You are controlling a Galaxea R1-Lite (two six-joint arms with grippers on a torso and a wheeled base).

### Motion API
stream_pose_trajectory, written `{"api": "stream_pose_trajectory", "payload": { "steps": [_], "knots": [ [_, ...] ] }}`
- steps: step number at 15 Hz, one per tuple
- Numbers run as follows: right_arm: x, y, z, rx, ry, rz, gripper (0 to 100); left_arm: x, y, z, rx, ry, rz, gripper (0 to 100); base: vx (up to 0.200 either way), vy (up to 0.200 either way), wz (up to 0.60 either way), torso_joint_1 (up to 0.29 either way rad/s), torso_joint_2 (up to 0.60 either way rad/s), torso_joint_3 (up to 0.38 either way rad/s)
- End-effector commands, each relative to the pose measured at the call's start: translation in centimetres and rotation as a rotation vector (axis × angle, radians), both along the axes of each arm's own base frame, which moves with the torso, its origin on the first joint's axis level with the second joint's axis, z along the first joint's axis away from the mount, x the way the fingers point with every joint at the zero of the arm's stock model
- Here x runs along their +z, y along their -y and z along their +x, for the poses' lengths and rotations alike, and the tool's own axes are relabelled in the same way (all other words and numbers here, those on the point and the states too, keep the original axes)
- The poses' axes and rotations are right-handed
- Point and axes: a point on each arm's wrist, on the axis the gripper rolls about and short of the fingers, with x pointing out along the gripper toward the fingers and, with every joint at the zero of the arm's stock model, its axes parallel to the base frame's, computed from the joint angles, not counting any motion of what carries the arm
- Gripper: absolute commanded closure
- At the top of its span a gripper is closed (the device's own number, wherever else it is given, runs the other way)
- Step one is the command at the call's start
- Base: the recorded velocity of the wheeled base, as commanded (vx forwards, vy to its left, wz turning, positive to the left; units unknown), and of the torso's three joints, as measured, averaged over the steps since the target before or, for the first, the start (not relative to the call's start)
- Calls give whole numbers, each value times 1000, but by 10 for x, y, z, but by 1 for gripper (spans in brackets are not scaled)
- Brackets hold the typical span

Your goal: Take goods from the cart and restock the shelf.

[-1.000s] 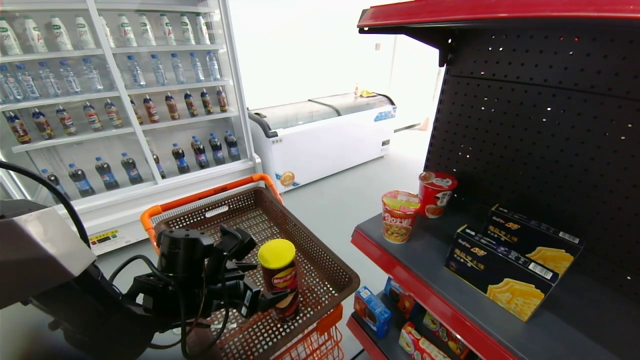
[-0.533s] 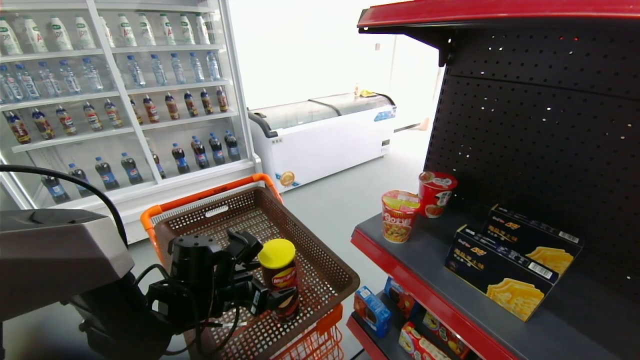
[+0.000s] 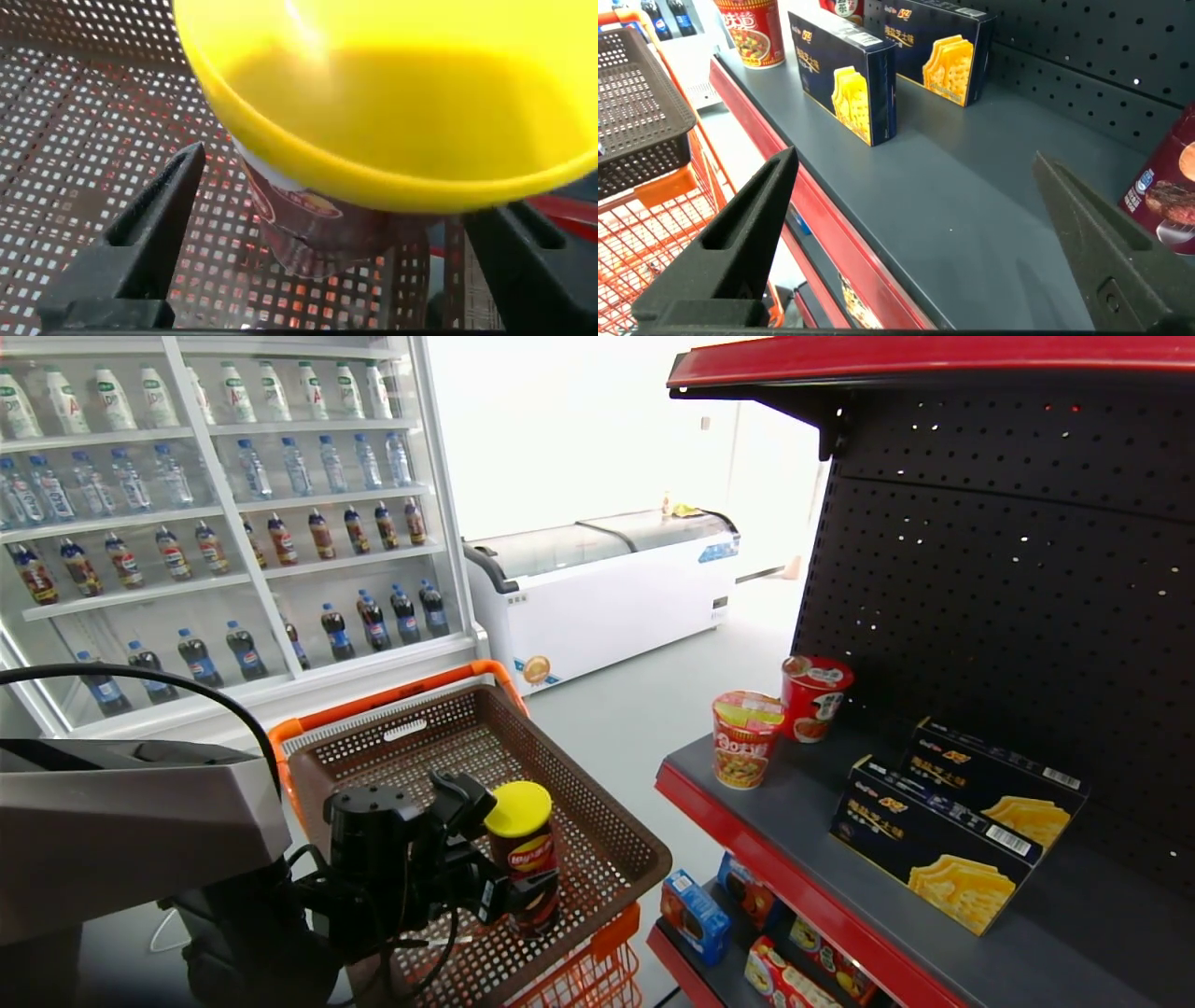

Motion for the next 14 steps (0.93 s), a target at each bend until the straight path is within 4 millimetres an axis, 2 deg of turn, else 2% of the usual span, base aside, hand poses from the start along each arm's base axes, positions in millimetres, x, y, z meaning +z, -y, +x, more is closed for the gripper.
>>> {"api": "stream_pose_trajectory", "payload": {
  "steps": [1,9,10,14],
  "knots": [
    [0,0,0,0,-2,0,0,-8,1,1,-2,-24,8,0,0,0,0,0,0,0],
    [0,0,0,0,-2,0,0,-16,16,17,-27,17,-14,0,0,0,0,0,0,0],
    [0,0,0,0,-2,0,0,-18,17,20,-26,16,-15,100,0,0,0,0,0,0],
    [0,0,0,0,-2,0,0,-21,15,20,-20,-1,-9,100,0,0,0,0,0,0]
  ]
}}
